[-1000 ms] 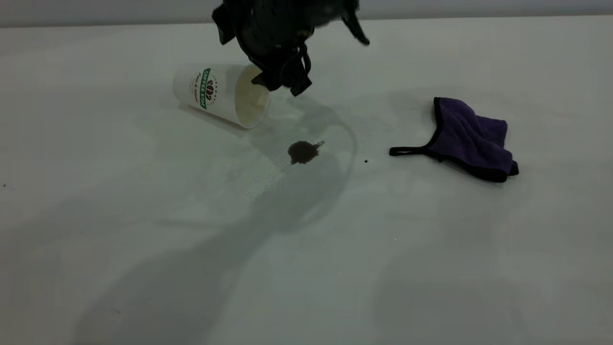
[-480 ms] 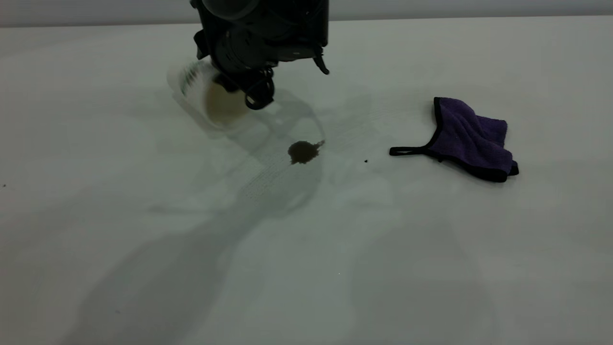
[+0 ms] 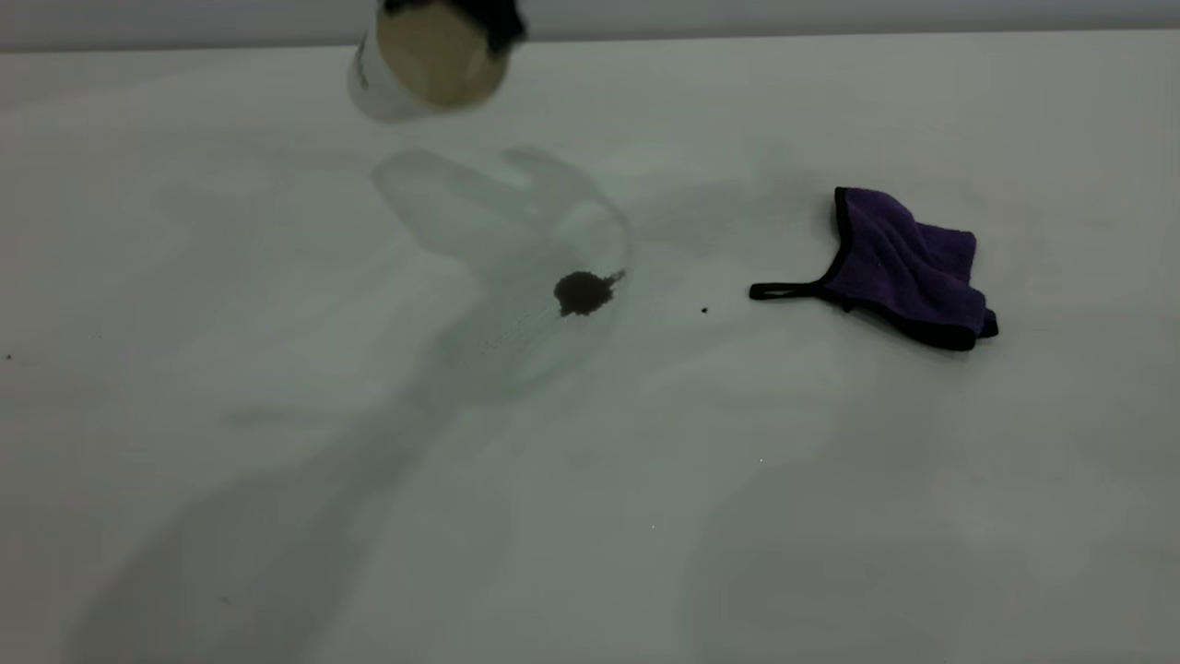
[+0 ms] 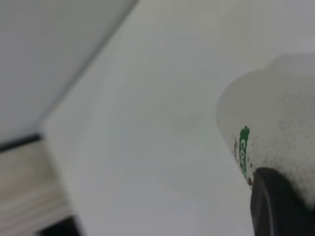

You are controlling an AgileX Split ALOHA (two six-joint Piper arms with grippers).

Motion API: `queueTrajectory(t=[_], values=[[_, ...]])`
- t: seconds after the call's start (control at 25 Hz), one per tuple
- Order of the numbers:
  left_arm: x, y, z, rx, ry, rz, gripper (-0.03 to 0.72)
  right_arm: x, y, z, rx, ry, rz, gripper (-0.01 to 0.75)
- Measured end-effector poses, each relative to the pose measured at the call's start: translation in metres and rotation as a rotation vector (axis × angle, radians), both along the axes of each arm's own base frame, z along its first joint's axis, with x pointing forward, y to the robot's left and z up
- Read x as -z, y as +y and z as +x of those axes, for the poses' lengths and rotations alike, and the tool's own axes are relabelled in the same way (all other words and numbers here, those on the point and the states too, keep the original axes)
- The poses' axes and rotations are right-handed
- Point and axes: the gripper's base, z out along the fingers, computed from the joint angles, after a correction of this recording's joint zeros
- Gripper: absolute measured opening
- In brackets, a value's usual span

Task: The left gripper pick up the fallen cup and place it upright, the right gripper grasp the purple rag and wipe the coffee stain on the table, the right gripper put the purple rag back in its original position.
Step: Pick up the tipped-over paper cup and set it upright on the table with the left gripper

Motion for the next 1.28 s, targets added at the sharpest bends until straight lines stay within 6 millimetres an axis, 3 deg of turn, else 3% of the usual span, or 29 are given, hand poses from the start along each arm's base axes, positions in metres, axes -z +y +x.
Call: queueTrajectory(t=[0.08, 0.16, 0.36, 0.64, 0.92, 1.08, 1.2, 1.28], values=[[-0.022, 0.011, 0.006, -0.024, 0.056, -0.127, 0.012, 0.000, 0.000, 0.000, 0.000, 0.000, 0.000, 0.238], [-0.030, 0.021, 0.011, -0.035, 0.131, -0.241, 0.012, 0.000, 0.000, 0.000, 0.000, 0.000, 0.000, 0.238], [-0.024, 0.054, 0.027, -0.064, 0.246, -0.494, 0.012, 0.000, 0.000, 0.000, 0.000, 0.000, 0.000, 0.238], [0.013, 0.085, 0.048, -0.149, 0.279, -0.683, 0.014, 0.000, 0.000, 0.000, 0.000, 0.000, 0.000, 0.238], [0.051, 0.090, 0.053, -0.179, 0.304, -0.695, 0.057, 0.000, 0.000, 0.000, 0.000, 0.000, 0.000, 0.238], [0.054, 0.089, 0.054, -0.178, 0.295, -0.699, 0.148, 0.000, 0.000, 0.000, 0.000, 0.000, 0.000, 0.238], [0.051, 0.089, 0.055, -0.164, 0.288, -0.697, 0.287, 0.000, 0.000, 0.000, 0.000, 0.000, 0.000, 0.238], [0.040, 0.089, 0.055, -0.130, 0.287, -0.687, 0.418, 0.000, 0.000, 0.000, 0.000, 0.000, 0.000, 0.238]])
